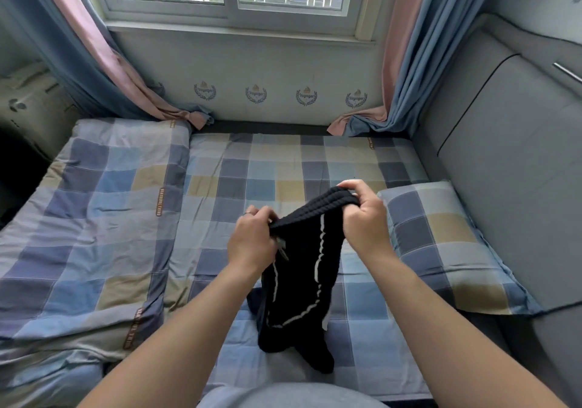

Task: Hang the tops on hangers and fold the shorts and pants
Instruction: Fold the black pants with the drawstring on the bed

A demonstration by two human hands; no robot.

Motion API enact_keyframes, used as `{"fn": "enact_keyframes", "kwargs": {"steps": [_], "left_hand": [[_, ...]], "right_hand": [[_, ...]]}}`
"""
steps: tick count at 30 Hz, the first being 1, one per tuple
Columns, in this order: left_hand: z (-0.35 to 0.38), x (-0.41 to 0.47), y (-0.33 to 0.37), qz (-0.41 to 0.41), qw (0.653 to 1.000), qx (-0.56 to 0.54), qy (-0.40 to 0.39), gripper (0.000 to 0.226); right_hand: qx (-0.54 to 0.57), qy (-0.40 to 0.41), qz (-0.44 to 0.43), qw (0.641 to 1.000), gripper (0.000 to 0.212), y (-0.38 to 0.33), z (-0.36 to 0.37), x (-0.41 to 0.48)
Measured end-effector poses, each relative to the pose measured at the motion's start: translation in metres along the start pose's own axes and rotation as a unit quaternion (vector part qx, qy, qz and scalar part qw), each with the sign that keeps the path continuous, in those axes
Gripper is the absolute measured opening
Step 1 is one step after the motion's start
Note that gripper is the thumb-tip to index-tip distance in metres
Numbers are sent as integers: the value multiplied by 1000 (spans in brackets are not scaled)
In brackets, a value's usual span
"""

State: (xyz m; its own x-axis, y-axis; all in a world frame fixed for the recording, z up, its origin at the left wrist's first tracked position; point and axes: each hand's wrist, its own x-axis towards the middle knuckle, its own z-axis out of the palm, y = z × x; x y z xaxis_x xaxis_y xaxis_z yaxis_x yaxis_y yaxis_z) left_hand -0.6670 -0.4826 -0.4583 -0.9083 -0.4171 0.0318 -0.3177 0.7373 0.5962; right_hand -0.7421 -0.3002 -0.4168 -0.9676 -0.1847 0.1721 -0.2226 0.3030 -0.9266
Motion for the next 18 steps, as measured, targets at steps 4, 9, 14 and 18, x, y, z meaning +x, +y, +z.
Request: {"fn": "enact_keyframes", "kwargs": {"steps": [4, 9, 14, 18], "left_hand": [[21, -17, -56, -146, 986, 39, -69, 25], [23, -22, -72, -190, 975, -89, -80, 21], [8, -6, -38, -136, 962, -211, -112, 14], [1, 0, -8, -93, 949, -265, -141, 20]], "right_hand": [[-29, 70, 70, 995, 41, 21, -27, 7], [-133, 47, 200, 970, 25, 74, -40, 0], [-327, -91, 241, 909, 17, 110, -29, -31], [-219, -264, 204, 917, 63, 108, 0, -57]]}}
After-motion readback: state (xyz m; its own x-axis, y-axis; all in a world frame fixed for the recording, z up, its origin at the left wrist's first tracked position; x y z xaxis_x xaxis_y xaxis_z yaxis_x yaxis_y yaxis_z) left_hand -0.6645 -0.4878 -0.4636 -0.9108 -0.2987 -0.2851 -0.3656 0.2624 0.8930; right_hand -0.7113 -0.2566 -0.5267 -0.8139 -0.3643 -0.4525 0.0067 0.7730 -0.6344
